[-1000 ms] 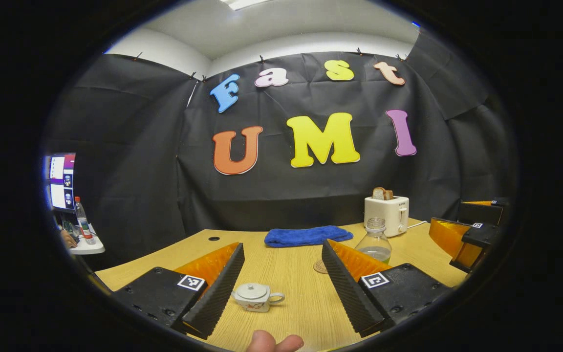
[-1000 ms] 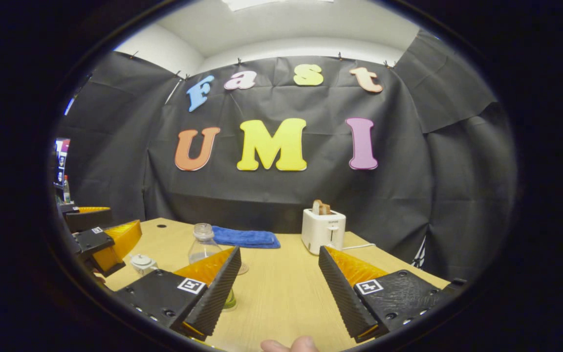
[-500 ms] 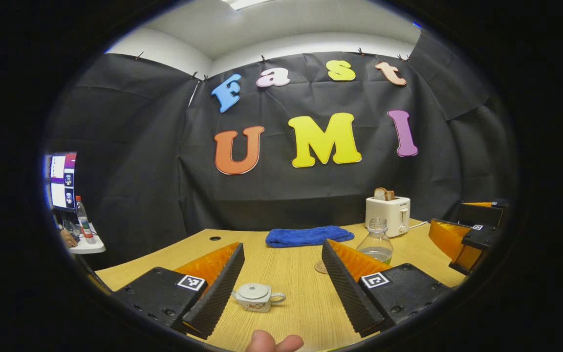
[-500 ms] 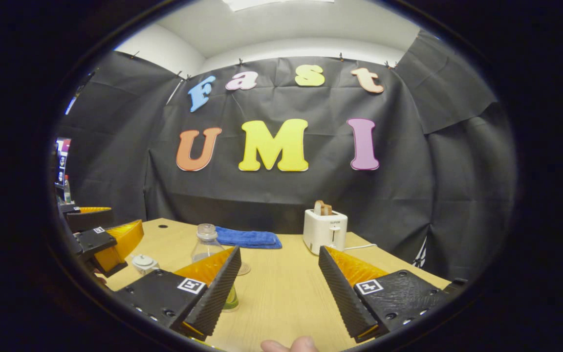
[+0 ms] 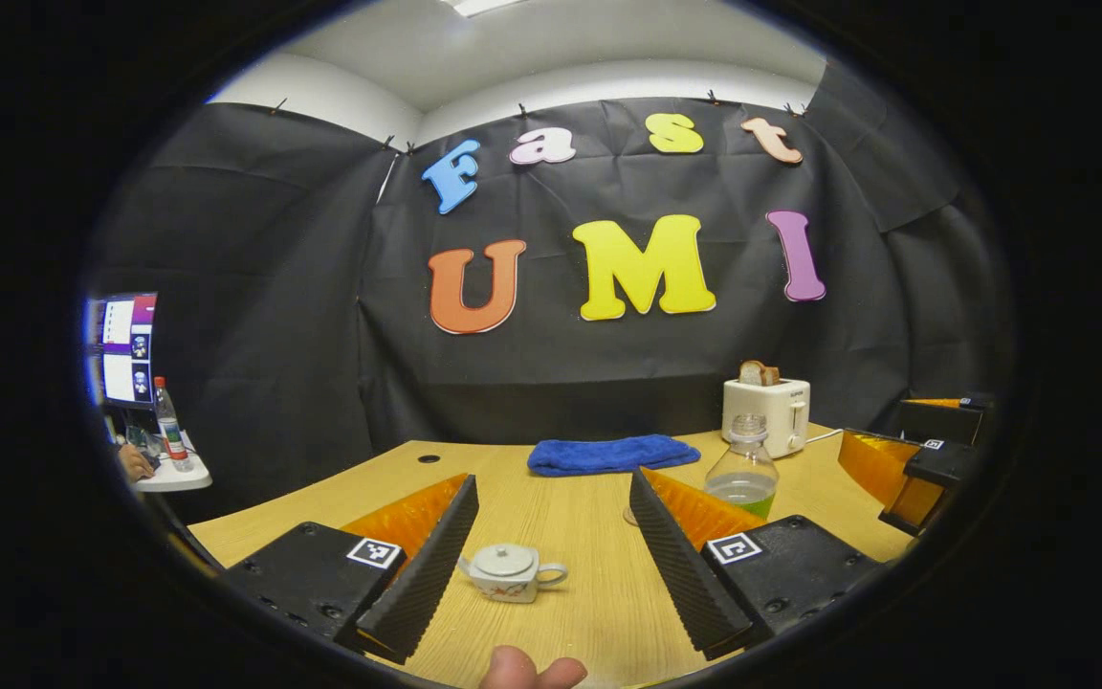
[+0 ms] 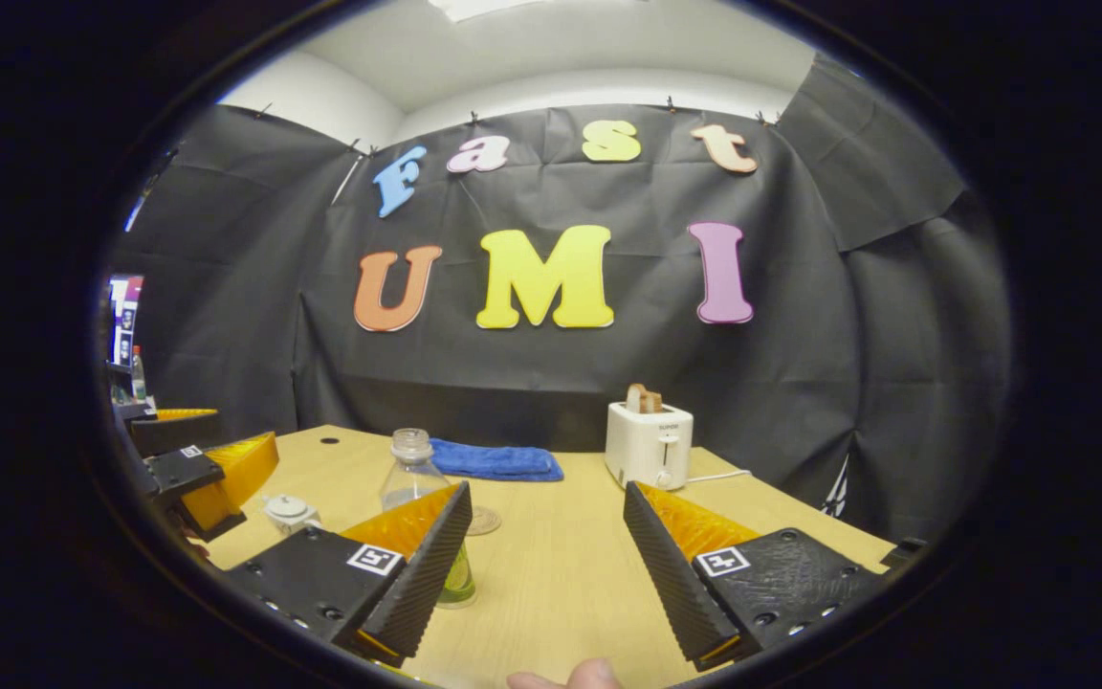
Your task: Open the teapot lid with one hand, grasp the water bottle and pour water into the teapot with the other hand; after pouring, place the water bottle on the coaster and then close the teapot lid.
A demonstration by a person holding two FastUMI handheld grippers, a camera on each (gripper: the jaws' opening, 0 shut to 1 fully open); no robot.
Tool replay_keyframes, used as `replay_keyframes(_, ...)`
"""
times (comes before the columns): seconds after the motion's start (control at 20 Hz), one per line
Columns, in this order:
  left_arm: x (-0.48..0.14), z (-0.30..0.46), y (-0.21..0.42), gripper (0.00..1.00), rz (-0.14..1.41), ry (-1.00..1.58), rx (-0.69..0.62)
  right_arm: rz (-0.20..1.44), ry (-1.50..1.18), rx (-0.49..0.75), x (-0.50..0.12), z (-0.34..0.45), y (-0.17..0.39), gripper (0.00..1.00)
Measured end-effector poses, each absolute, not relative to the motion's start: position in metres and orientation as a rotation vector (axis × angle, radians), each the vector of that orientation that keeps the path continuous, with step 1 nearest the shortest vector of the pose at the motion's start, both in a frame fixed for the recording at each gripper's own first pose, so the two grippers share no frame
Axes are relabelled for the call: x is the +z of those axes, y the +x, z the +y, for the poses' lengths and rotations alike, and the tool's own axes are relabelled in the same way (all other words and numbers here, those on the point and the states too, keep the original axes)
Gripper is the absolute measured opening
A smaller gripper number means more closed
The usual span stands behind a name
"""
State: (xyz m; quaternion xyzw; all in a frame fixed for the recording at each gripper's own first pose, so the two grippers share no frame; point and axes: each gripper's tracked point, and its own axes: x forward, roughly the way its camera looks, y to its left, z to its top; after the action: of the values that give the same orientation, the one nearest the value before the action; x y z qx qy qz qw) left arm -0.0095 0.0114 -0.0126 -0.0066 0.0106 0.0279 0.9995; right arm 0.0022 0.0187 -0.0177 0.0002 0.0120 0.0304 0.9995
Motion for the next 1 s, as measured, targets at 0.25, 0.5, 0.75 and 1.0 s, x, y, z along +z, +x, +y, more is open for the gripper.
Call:
replay_keyframes(0.25,-0.043,0.031,-0.013,1.0,0.077,0.001,0.075,0.055,-0.039,0.053,-0.044,0.011,0.004,0.95)
replay_keyframes(0.5,-0.077,0.03,0.009,1.0,0.168,-0.054,0.047,0.081,-0.051,0.032,-0.055,0.002,0.006,0.95)
replay_keyframes(0.75,-0.101,0.041,0.037,0.96,0.253,-0.069,0.047,0.081,-0.065,-0.003,-0.056,-0.011,0.01,0.98)
replay_keyframes(1.0,-0.121,0.055,0.055,0.75,0.342,-0.079,0.07,0.093,-0.07,-0.017,-0.059,-0.017,0.015,0.96)
